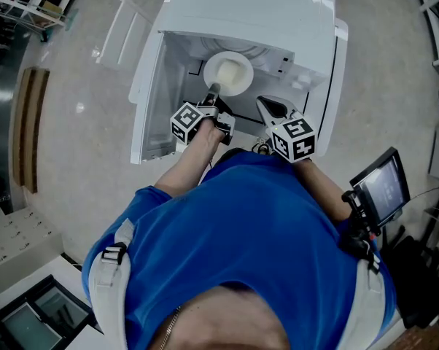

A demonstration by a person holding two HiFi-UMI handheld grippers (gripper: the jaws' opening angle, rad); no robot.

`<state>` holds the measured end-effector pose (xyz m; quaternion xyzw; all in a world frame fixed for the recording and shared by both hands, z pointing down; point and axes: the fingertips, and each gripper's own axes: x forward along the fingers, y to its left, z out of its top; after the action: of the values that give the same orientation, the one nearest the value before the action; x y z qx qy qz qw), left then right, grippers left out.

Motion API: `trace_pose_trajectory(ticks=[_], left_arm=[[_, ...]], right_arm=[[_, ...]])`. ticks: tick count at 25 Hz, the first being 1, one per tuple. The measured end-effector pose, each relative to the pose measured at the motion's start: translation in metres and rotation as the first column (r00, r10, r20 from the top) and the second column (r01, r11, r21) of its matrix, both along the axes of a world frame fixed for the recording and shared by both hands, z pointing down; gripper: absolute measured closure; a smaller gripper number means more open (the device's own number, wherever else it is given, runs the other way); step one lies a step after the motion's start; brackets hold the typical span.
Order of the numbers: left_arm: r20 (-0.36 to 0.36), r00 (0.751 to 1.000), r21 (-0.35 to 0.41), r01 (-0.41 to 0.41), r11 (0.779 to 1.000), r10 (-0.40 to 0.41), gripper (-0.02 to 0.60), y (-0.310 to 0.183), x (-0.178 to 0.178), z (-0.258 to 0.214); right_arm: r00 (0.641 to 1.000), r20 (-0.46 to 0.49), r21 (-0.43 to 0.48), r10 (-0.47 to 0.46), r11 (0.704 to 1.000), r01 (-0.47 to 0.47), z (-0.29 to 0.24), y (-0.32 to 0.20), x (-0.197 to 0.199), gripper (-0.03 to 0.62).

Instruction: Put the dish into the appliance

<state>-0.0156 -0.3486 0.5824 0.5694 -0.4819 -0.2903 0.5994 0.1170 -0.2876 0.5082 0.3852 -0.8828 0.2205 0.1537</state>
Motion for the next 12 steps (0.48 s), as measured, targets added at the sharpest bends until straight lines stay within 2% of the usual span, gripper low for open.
trace_pose_trajectory(ticks=[12], left_arm=[[-0.001, 0.999, -0.022, 0.053, 0.998, -0.053, 0.565, -0.026, -0.004, 0.008]], right_arm=[[0.999, -0.014, -0.007, -0.035, 0.999, 0.035, 0.002, -0.010, -0.001, 0.594]])
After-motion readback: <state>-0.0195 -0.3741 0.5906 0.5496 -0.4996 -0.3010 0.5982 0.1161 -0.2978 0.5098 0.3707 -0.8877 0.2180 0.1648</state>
